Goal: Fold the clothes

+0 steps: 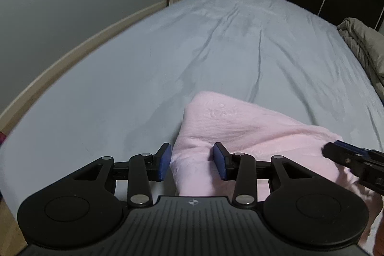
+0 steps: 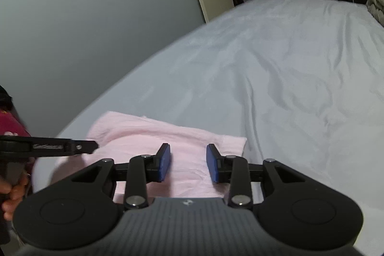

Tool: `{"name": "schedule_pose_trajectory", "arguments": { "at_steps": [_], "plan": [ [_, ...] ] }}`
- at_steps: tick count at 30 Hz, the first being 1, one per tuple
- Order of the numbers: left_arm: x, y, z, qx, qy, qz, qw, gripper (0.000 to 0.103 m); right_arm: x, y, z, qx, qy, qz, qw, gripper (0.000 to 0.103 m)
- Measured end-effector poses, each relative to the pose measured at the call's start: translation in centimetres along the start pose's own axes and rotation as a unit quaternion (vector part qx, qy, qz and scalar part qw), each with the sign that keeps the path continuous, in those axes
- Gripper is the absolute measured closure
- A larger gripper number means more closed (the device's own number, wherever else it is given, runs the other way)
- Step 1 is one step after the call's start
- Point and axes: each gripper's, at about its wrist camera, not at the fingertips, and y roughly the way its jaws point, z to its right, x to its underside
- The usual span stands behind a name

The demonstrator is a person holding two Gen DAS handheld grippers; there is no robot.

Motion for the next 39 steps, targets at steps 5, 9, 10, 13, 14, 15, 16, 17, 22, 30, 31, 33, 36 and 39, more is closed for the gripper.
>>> {"name": "schedule_pose_trajectory", "arguments": {
  "at_steps": [5,9,10,13,14,15,16,17,22,30,31,33,36,39],
  "plan": [
    [0.0,-2.6,0.8,-0.001,0.015,0.012,0.9998,0.066,1.9,-4.9,-1.6,-0.017,-0.053,0.021,0.998,0.065],
    [-0.2,-4.5,1.8,0.002,0.023,0.01,0.9997,0.066,4.1,-6.7,-2.6,-0.005,-0.092,0.0,0.996,0.065],
    [-0.2,-5.0,2.2,0.004,0.026,0.009,0.9996,0.066,4.5,-6.8,-2.7,-0.001,-0.098,-0.01,0.995,0.065],
    [-0.2,-6.7,3.2,0.011,0.033,0.006,0.9994,0.065,4.8,-6.9,-2.5,-0.001,-0.092,-0.029,0.995,0.065],
    [-0.2,-7.5,3.6,0.014,0.036,0.007,0.9992,0.063,4.7,-7.3,-2.3,-0.002,-0.086,-0.026,0.996,0.065],
    [-0.1,-8.1,4.1,0.016,0.041,0.009,0.999,0.06,4.5,-8.0,-2.1,-0.007,-0.079,-0.023,0.997,0.064],
    [0.0,-8.6,4.5,0.018,0.045,0.011,0.9988,0.06,4.4,-8.7,-2.1,-0.011,-0.077,-0.02,0.997,0.06],
    [0.1,-9.3,5.1,0.02,0.05,0.015,0.9985,0.059,4.3,-9.4,-1.9,-0.013,-0.076,-0.016,0.997,0.058],
    [1.2,-12.5,8.8,0.033,0.076,0.046,0.9955,0.052,3.9,-14.0,-0.9,0.002,-0.062,0.006,0.998,0.051],
    [3.7,-18.3,16.2,0.065,0.112,0.119,0.9844,0.029,2.9,-22.8,1.8,0.054,-0.022,0.053,0.997,0.038],
    [4.1,-18.9,17.0,0.071,0.11,0.127,0.9832,0.029,2.8,-23.6,2.2,0.061,-0.015,0.056,0.996,0.037],
    [4.6,-19.8,18.9,0.077,0.109,0.132,0.9822,0.028,2.7,-25.7,3.2,0.081,-0.001,0.062,0.995,0.032],
    [5.3,-20.3,21.8,0.084,0.116,0.13,0.9811,0.028,2.6,-28.5,4.4,0.115,0.006,0.071,0.991,0.026],
    [6.3,-20.4,24.3,0.084,0.124,0.132,0.9799,0.027,3.0,-31.5,5.5,0.152,0.005,0.077,0.985,0.02]
  ]
}}
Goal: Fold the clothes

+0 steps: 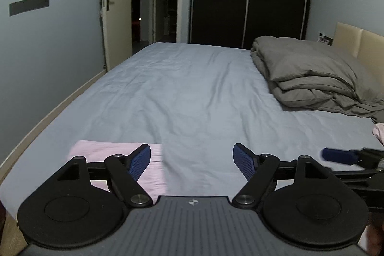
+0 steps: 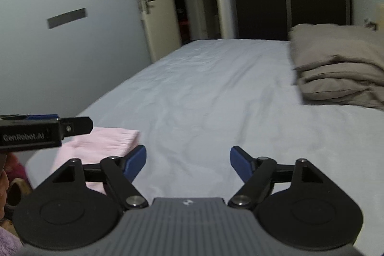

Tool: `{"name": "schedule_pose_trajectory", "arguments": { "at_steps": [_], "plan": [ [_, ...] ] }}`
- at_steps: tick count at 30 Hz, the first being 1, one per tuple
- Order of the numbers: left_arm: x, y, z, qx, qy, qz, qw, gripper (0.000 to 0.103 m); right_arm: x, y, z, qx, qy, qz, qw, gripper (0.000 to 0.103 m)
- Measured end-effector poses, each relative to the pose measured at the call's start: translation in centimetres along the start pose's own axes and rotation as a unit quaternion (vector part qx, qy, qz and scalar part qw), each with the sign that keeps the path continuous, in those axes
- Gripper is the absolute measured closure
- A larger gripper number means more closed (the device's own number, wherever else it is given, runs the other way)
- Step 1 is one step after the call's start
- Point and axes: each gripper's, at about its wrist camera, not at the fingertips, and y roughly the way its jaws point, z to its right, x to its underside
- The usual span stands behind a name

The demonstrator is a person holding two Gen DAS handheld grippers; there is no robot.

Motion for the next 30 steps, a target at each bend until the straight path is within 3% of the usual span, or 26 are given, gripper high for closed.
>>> {"name": "schedule_pose_trajectory", "arguments": {
  "at_steps": [9,12,18,22,30],
  "plan": [
    [3.7,0.7,8.2,0.023,0.065,-0.023,0.9973,0.027,3.0,-4.7,6.5,0.1,0.045,-0.023,0.994,0.013],
    [5.6,1.3,10.4,0.035,0.077,-0.042,0.9955,0.027,4.6,-5.0,8.1,0.111,0.067,-0.045,0.99,0.013],
    [8.5,2.2,12.2,0.055,0.045,-0.081,0.9942,0.027,6.7,-4.8,9.7,0.129,0.07,-0.065,0.987,0.013],
    [9.2,2.6,12.8,0.066,0.041,-0.095,0.9924,0.027,7.7,-4.7,10.4,0.129,0.071,-0.075,0.986,0.013],
    [9.1,3.5,14.4,0.051,0.054,-0.103,0.9919,0.027,8.8,-4.3,11.7,0.136,0.074,-0.079,0.985,0.013]
  ]
}}
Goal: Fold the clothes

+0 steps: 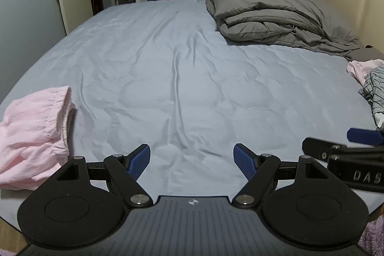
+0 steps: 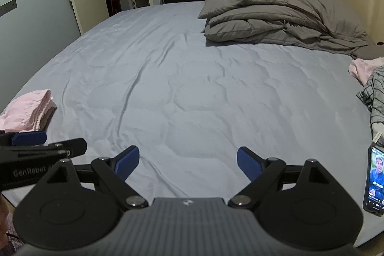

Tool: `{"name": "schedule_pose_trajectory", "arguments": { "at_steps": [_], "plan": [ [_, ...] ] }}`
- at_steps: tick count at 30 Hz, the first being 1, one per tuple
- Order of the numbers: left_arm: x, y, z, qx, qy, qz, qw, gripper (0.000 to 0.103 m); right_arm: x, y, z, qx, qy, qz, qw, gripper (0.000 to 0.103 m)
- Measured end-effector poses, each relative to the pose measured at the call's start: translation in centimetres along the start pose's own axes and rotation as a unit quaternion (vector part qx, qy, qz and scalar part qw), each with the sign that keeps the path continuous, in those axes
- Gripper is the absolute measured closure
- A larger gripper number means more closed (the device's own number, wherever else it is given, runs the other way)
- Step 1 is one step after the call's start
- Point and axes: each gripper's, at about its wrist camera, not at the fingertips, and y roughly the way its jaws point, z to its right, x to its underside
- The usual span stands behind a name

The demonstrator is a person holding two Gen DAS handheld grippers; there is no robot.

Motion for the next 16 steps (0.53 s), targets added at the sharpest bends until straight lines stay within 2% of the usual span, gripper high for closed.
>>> {"name": "schedule_pose_trajectory", "arguments": {
  "at_steps": [8,16],
  "plan": [
    [-0.5,0.7,1.4,-0.018,0.014,-0.013,0.9997,0.027,0.1,0.4,0.6,-0.008,0.0,0.0,1.0,0.013],
    [-0.7,1.1,1.9,-0.029,0.02,-0.01,0.9993,0.027,0.0,0.6,1.1,-0.014,-0.001,0.003,1.0,0.013]
  ]
}}
